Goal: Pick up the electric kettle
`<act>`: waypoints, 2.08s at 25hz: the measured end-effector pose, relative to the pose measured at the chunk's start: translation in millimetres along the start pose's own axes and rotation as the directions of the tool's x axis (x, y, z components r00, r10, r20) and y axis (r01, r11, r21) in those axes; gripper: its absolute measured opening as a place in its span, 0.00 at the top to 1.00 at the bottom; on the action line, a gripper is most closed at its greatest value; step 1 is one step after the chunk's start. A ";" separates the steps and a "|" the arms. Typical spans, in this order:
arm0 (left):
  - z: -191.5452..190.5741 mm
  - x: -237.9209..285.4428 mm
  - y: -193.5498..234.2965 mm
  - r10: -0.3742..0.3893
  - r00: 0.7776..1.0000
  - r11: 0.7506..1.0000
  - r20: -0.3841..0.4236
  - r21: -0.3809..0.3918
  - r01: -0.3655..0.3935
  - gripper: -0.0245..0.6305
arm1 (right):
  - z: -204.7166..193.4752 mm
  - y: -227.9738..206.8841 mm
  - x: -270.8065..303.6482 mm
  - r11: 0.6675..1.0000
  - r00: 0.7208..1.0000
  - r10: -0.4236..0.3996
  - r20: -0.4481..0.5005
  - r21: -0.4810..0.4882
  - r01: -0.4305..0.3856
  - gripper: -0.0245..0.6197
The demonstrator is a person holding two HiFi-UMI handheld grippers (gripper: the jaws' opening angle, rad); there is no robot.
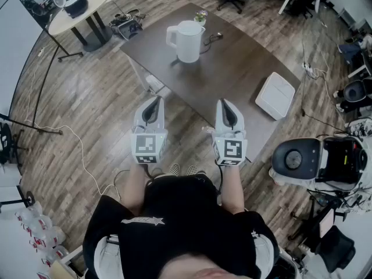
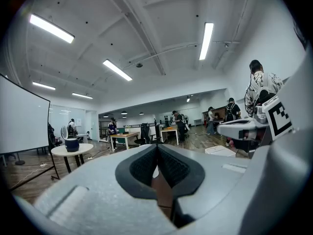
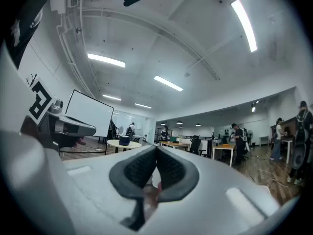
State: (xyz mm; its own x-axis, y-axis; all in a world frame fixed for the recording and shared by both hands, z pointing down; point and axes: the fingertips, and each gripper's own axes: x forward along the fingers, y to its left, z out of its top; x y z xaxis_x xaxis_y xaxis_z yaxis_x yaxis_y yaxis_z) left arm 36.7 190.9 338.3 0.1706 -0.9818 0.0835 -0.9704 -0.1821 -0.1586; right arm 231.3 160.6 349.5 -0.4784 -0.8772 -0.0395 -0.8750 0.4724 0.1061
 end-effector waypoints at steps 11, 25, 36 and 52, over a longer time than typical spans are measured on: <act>-11.7 3.2 -16.6 0.014 1.000 1.000 -0.014 -0.009 -0.014 0.95 | -23.6 -0.7 0.2 0.999 0.999 0.032 -0.029 0.030 -0.032 0.95; -25.8 25.7 56.9 0.048 0.999 0.999 -0.025 -0.019 -0.048 0.95 | -25.2 42.9 65.6 0.998 0.998 0.063 -0.029 0.019 -0.062 0.95; -38.8 118.4 181.0 -0.057 0.998 0.998 -0.003 -0.034 0.057 0.95 | -21.6 88.6 196.9 0.999 0.998 -0.053 -0.038 0.006 0.053 0.95; -64.4 214.8 235.6 -0.288 0.958 0.956 0.006 -0.055 0.288 0.95 | -41.1 91.2 262.0 0.954 0.949 -0.300 -0.095 -0.036 0.298 0.95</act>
State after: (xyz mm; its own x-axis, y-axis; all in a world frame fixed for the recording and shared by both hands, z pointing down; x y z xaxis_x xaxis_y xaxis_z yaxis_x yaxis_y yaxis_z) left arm -166.3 -59.4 382.1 0.4435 -0.8882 0.1198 -0.8883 -0.4535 -0.0733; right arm 29.2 -29.7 389.7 -0.1849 -0.9824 0.0251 -0.9745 0.1866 0.1249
